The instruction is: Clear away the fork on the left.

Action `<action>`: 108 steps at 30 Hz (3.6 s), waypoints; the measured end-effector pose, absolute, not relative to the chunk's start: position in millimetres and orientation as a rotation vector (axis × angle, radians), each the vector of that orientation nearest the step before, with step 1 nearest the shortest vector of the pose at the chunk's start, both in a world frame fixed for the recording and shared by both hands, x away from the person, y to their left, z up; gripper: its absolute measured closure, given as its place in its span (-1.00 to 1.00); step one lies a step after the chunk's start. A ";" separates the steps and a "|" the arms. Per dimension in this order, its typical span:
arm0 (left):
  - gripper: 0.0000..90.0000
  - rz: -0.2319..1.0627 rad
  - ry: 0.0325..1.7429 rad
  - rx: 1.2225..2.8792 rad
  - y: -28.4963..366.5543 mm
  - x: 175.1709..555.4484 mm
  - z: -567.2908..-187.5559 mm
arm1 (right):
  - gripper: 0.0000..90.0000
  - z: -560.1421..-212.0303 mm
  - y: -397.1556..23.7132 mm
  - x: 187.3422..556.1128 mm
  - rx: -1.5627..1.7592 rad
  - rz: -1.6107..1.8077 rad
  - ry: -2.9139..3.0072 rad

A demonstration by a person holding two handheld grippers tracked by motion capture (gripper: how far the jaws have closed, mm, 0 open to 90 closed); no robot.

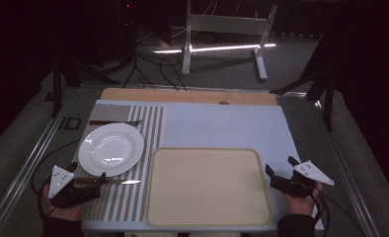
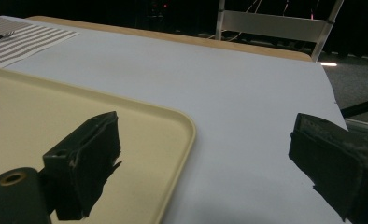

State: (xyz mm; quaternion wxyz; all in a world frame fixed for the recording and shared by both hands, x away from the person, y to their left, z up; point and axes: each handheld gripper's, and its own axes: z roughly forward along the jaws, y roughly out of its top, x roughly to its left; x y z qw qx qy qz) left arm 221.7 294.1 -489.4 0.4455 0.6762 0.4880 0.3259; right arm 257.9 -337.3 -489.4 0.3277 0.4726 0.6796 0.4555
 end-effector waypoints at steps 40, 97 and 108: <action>-1.00 0.839 1.164 1.667 316.0 236.0 -464.2 | -0.81 -491.2 -340.7 255.1 1.262 1.209 1.757; -1.00 0.921 1.142 1.765 352.9 322.6 -416.7 | -0.81 -491.1 -344.0 254.0 1.268 1.222 1.741; -1.00 0.922 1.143 1.807 353.0 344.2 -410.7 | -0.81 -491.1 -344.3 254.2 1.265 1.223 1.742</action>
